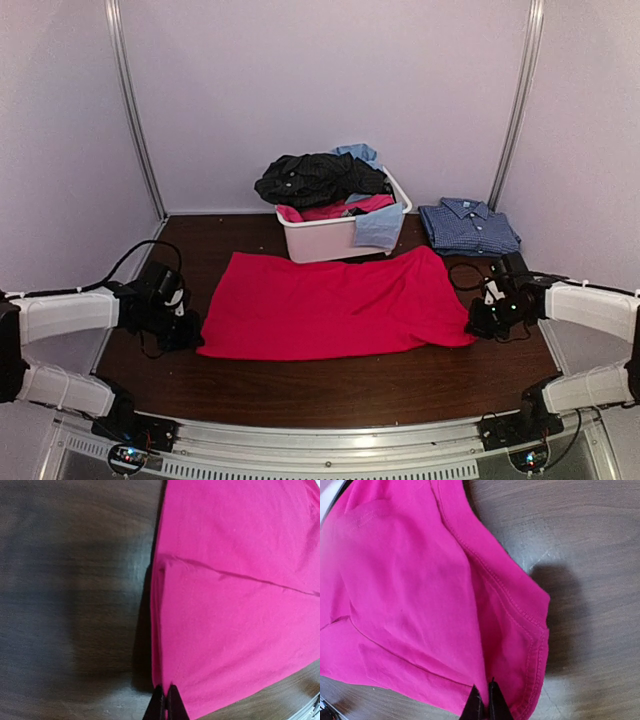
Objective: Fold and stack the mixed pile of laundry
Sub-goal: Smooth out the 1/3-folded T-shirt at the center of the board, then move the 1/3-folded T-shirt to the center of the board.
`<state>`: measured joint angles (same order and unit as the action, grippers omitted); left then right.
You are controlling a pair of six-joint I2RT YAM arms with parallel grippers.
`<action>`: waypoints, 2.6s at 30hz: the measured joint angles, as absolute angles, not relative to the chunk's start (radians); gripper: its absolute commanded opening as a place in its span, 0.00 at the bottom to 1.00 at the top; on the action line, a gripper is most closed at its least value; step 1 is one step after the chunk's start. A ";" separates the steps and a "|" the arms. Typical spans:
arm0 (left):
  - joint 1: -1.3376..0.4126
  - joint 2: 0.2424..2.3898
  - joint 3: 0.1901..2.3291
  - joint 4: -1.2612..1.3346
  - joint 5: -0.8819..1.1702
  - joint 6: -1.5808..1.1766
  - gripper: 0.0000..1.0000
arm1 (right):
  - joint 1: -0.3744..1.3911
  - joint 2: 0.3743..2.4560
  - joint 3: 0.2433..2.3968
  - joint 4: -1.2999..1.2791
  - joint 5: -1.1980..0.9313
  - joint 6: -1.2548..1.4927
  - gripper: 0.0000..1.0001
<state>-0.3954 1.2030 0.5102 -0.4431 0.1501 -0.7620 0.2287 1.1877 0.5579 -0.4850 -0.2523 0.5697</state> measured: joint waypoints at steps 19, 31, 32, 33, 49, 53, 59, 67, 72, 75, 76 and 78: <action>-0.386 1.131 0.574 -0.731 0.065 -0.802 0.24 | 0.249 1.034 0.478 -0.740 -0.299 0.699 0.41; -0.385 1.127 0.755 -0.697 0.114 -0.709 0.63 | 0.252 1.038 0.755 -0.645 -0.327 0.563 0.75; -0.387 1.165 0.775 -0.653 0.133 -0.693 0.62 | 0.252 1.070 0.781 -0.607 -0.339 0.544 0.73; -0.391 1.209 0.791 -0.612 0.150 -0.678 0.60 | 0.252 1.119 0.809 -0.564 -0.359 0.527 0.71; -0.446 1.552 0.765 -0.333 0.209 -0.623 0.30 | 0.286 1.637 0.812 -0.172 -0.550 0.406 0.60; -0.446 1.493 0.665 -0.300 0.206 -0.663 0.25 | 0.285 1.617 0.736 -0.115 -0.569 0.406 0.59; -0.455 1.356 0.542 -0.296 0.207 -0.727 0.25 | 0.301 1.534 0.615 -0.047 -0.605 0.433 0.59; -0.431 1.254 0.592 -0.432 0.183 -0.713 0.58 | 0.270 1.383 0.628 -0.219 -0.616 0.427 0.67; -0.297 1.394 0.818 -0.376 0.197 -0.658 0.63 | 0.151 1.462 0.850 -0.216 -0.583 0.380 0.68; -0.269 1.514 0.956 -0.345 0.195 -0.625 0.64 | 0.111 1.568 0.957 -0.197 -0.568 0.353 0.69; -0.263 1.552 0.992 -0.327 0.195 -0.615 0.64 | 0.103 1.599 0.977 -0.192 -0.564 0.346 0.70; -0.256 1.620 1.047 -0.308 0.187 -0.595 0.64 | 0.091 1.662 1.002 -0.189 -0.557 0.335 0.71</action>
<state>-0.2562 1.6199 1.0470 -0.3080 0.1867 -0.5953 0.0910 1.6619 1.0023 -0.1886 -0.5568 0.3347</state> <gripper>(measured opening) 0.637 0.692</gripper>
